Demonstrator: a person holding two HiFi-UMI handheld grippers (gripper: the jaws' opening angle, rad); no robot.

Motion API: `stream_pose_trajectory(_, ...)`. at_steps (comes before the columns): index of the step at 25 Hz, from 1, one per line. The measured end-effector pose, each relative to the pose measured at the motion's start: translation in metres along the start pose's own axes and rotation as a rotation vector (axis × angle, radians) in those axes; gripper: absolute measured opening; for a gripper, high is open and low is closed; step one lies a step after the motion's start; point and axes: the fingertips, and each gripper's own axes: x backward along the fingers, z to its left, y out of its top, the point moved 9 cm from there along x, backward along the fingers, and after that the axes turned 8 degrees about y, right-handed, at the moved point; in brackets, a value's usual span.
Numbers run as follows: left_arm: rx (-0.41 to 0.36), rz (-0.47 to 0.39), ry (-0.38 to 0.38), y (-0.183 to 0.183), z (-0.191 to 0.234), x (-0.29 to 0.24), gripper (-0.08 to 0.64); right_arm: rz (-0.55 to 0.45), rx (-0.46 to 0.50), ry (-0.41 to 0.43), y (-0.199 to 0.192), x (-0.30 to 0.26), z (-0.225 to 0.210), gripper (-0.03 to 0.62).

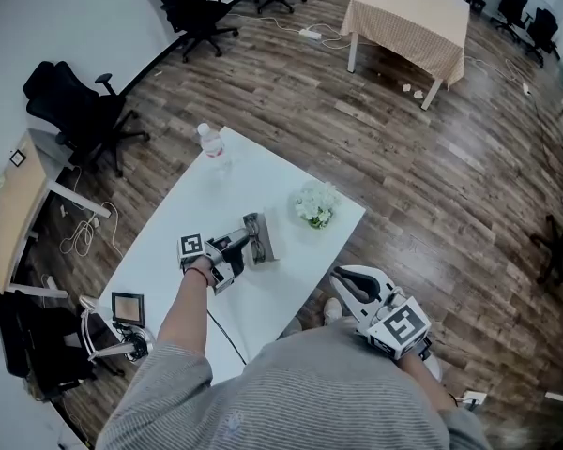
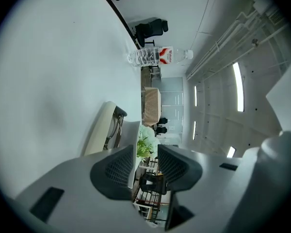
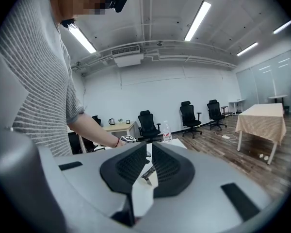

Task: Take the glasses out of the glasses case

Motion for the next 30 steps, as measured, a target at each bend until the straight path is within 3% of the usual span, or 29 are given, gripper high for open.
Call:
stream_pose_trajectory(9,-0.055,0.064,0.102,0.017,0.011,-0.014,0.146,0.014,-0.010,-0.026,-0.003,0.000,-0.004,0.023)
stream_pose_trajectory(21,-0.038,0.113,0.201,0.019,0.019,-0.021,0.146,0.020,-0.026,-0.054,-0.004,0.004,-0.006,0.023)
stream_pose_trajectory(30,-0.104,0.161,0.369,0.028,0.022,-0.030,0.146,0.009,-0.029,-0.067,-0.005,0.007,-0.006,0.023)
